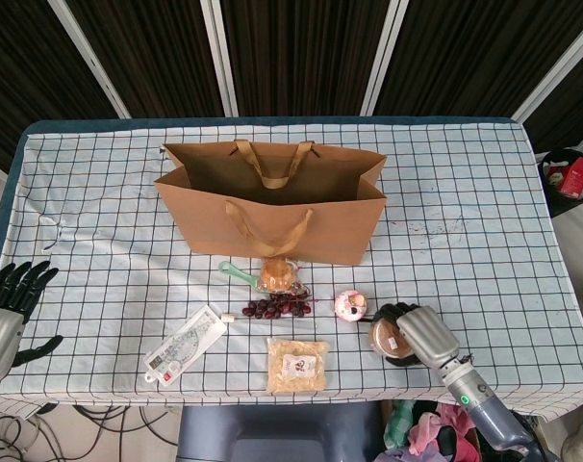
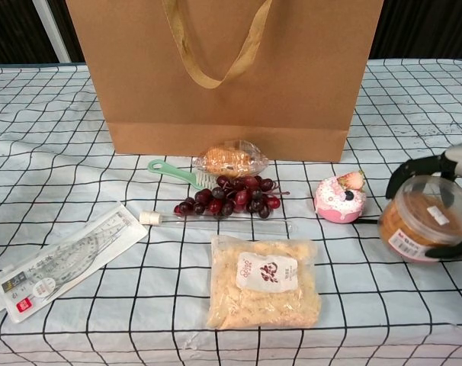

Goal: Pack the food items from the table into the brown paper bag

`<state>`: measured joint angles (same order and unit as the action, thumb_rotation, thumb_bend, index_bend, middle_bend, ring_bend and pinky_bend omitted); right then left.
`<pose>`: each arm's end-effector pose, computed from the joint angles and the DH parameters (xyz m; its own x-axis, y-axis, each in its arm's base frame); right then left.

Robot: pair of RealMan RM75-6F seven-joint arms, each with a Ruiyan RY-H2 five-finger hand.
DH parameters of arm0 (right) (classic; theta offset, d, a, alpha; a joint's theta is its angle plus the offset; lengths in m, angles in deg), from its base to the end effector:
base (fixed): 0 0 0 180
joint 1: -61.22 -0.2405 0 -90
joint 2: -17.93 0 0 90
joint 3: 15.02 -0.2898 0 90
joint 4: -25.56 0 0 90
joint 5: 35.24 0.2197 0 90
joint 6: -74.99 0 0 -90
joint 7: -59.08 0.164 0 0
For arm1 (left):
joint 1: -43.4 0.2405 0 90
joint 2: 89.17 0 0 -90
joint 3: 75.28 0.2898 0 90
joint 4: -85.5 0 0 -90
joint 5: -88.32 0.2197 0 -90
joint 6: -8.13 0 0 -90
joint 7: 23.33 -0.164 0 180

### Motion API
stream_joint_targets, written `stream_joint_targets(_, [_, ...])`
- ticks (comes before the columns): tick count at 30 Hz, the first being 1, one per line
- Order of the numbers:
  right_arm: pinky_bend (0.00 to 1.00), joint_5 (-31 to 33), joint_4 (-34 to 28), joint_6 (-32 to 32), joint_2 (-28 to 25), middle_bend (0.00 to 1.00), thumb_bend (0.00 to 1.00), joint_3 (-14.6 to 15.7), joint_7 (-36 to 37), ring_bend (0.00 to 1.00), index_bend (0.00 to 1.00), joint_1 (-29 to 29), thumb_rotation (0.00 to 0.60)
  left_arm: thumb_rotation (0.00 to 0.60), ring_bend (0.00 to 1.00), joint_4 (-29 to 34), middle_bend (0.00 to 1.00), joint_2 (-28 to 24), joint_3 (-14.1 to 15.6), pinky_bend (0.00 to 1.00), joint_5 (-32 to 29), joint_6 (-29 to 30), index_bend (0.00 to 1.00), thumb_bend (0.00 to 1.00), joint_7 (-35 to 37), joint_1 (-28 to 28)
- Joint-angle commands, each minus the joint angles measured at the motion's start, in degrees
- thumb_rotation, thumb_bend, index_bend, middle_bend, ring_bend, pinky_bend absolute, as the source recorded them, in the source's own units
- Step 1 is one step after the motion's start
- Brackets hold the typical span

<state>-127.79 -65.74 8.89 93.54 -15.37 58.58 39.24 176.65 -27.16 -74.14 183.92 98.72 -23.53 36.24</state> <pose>-0.2574 -0.2673 0.0332 0.3660 -0.2823 0.8868 -0.8824 -0.4080 0.2343 -0.3191 0.2002 0.1719 0.4513 -0.0473 0.8911 0.8683 -0.2070 -0.4507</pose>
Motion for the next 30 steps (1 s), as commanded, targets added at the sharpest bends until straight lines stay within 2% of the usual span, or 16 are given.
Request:
stream_joint_targets(1, [0.48, 0.35, 2.40, -6.77, 0.34, 0.44, 0.28, -4.41, 6.04, 0.49, 0.52, 0.75, 0.600, 0.600, 0.00, 0.09, 0.06, 0.03, -0.12, 0.00, -0.15, 0.03, 0.10, 0.09, -0.05, 0.10])
stream_joint_targets(3, [0.48, 1.32, 4.18, -11.08, 0.61, 0.44, 0.28, -7.28, 7.88, 0.49, 0.51, 1.40, 0.600, 0.600, 0.00, 0.14, 0.06, 0.05, -0.20, 0.00, -0.24, 0.02, 0.10, 0.09, -0.07, 0.16])
stream_joint_targets(8, [0.48, 4.16, 12.19, -27.96, 6.84, 0.44, 0.28, -17.97, 13.92, 0.49, 0.51, 2.86, 0.600, 0.600, 0.00, 0.38, 0.06, 0.00, -0.40, 0.00, -0.60, -0.25, 0.10, 0.09, -0.07, 0.23])
stream_joint_targets(11, [0.48, 6.41, 16.30, -31.51, 9.65, 0.45, 0.28, -22.74, 17.74, 0.50, 0.51, 1.41, 0.600, 0.600, 0.00, 0.56, 0.06, -0.02, -0.44, 0.00, -0.87, -0.53, 0.10, 0.09, -0.23, 0.30])
stream_joint_targets(15, [0.48, 9.97, 16.68, -28.38, 9.57, 0.44, 0.28, -26.62, 23.22, 0.50, 0.49, -1.40, 0.600, 0.600, 0.00, 1.18, 0.06, -0.13, -0.31, 0.00, -1.35, -1.49, 0.10, 0.09, -1.06, 0.27])
stream_joint_targets(21, [0.48, 13.74, 18.33, -23.27, 9.39, 0.43, 0.28, -31.92, 22.83, 0.50, 0.49, -7.51, 0.600, 0.600, 0.00, 1.56, 0.06, 0.00, -0.43, 0.00, -1.45, -1.71, 0.10, 0.09, -1.66, 0.31])
stream_joint_targets(30, [0.48, 17.80, 13.60, -11.46, 8.89, 0.43, 0.28, -34.08, 24.39, 0.50, 0.48, -15.81, 0.600, 0.600, 0.00, 0.41, 0.06, 1.25, -0.76, 0.00, -1.41, -3.09, 0.10, 0.09, -1.95, -0.51])
